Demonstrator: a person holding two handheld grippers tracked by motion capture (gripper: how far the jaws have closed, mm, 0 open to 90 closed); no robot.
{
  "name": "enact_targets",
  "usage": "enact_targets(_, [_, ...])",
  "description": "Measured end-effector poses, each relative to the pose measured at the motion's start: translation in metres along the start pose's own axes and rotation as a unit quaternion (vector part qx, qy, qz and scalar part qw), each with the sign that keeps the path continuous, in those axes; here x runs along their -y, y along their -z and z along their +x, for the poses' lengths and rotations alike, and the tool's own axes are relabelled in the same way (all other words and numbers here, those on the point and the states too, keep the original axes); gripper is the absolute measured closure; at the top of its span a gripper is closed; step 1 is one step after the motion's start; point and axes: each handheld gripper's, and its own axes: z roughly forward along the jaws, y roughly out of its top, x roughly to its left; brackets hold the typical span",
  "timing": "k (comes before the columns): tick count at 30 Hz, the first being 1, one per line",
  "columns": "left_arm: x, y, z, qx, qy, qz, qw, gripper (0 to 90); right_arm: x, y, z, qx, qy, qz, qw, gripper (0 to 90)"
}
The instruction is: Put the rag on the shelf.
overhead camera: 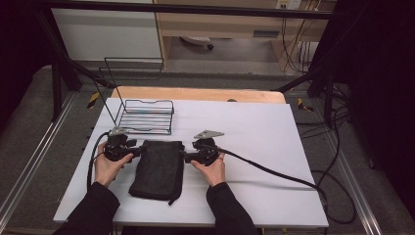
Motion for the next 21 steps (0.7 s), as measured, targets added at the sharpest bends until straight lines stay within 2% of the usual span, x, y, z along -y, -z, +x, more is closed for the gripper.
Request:
enact_targets(2, [-0.002,-0.007,0.002,0.001,0.006,0.001,1.0000,45.2,-0.001,0.003,-0.002,0.001,-0.002,-0.003,1.0000,28.4])
enact_targets(3, [-0.001,-0.013,0.003,0.006,0.009,0.010,0.9999,46.4,-0.002,0.003,-0.002,0.001,-0.004,-0.002,1.0000,27.8])
enact_targets(5, [0.002,-0.017,0.005,0.004,-0.001,0.035,0.9994,48.7,-0.003,0.003,-0.002,0.002,-0.003,-0.007,1.0000,27.4])
enact_targets(8, [0.003,-0.018,0.006,0.012,0.002,0.036,0.9993,51.2,-0.004,0.002,-0.003,-0.002,-0.017,-0.013,0.9998,28.1])
enact_targets(9, [0.003,-0.018,0.006,0.013,0.000,0.036,0.9993,53.5,-0.004,-0.002,-0.005,-0.004,-0.033,-0.018,0.9993,29.0])
enact_targets(10, [0.003,-0.019,0.006,0.017,-0.001,0.037,0.9992,53.5,-0.004,-0.002,-0.005,-0.004,-0.033,-0.018,0.9993,29.0])
enact_targets(11, [0.004,-0.020,0.006,0.023,0.001,0.038,0.9990,60.3,-0.006,-0.007,-0.005,-0.001,-0.034,-0.013,0.9993,29.4])
enact_targets(12, [0.004,-0.020,0.006,0.031,0.003,0.039,0.9988,60.3,-0.006,-0.007,-0.005,-0.001,-0.034,-0.013,0.9993,29.4])
enact_targets(13, [0.004,-0.020,0.006,0.032,0.006,0.040,0.9987,64.8,-0.007,-0.014,-0.003,-0.003,-0.035,-0.004,0.9994,30.3])
enact_targets(17, [0.004,-0.020,0.006,0.037,0.016,0.044,0.9982,68.7,-0.008,-0.027,0.000,0.001,-0.033,0.012,0.9994,33.8])
enact_targets(21, [0.005,-0.021,0.006,0.040,0.018,0.045,0.9980,69.5,-0.006,-0.037,0.002,0.004,-0.030,0.025,0.9992,40.5])
